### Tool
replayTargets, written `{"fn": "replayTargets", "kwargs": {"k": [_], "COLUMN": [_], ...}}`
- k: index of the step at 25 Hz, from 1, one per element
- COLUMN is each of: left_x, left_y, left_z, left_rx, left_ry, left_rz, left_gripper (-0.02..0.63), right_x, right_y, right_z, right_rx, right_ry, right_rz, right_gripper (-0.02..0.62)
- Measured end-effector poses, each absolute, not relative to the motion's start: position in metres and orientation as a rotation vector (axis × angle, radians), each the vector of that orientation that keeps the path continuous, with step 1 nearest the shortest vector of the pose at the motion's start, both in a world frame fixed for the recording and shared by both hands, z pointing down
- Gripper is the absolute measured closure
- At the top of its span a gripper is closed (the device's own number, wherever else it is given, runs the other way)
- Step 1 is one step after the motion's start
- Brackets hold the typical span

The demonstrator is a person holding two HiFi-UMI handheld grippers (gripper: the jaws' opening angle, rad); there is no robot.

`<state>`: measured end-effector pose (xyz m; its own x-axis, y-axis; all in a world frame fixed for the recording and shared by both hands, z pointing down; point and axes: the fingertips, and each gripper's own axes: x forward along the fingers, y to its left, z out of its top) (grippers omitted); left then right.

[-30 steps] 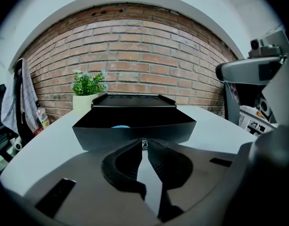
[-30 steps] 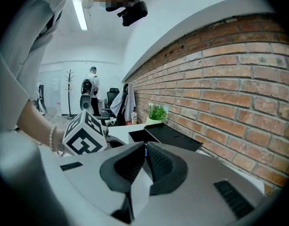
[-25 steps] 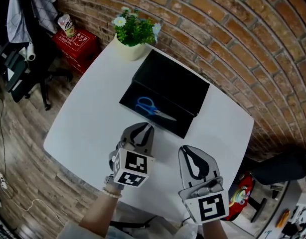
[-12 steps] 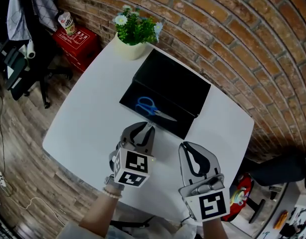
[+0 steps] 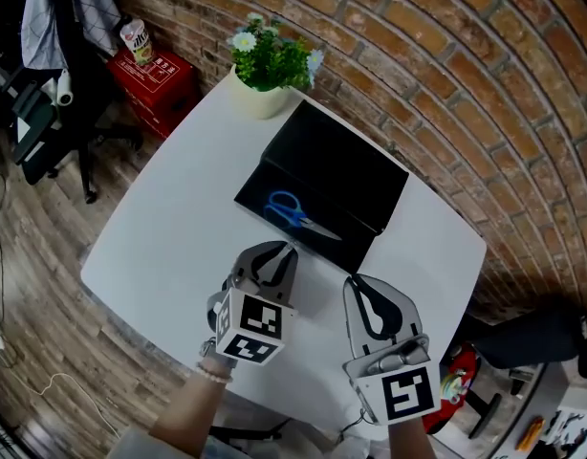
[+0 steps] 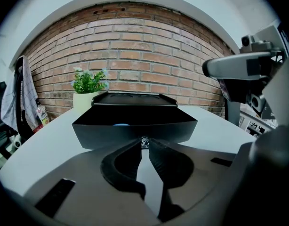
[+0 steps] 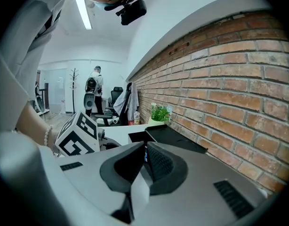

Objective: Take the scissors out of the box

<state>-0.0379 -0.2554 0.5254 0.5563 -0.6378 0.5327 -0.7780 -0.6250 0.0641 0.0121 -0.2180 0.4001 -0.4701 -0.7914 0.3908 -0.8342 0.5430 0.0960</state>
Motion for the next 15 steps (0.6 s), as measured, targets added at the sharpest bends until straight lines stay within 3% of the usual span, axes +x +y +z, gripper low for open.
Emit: {"fn": "replayTargets", "kwargs": {"k": [15], "left_x": [-0.040], "left_y": [-0.253], "left_z": [0.525], "left_rx": [2.475], "left_ry": [-1.207], "left_rz": [0.669], "left_gripper": [0.557], "right_x": [-0.021], "right_y": [-0.265], "right_z": [0.398], "right_rx": [1.167], "right_ry": [-2.437], "right_rz": [0.060], "right_gripper": [0.551]}}
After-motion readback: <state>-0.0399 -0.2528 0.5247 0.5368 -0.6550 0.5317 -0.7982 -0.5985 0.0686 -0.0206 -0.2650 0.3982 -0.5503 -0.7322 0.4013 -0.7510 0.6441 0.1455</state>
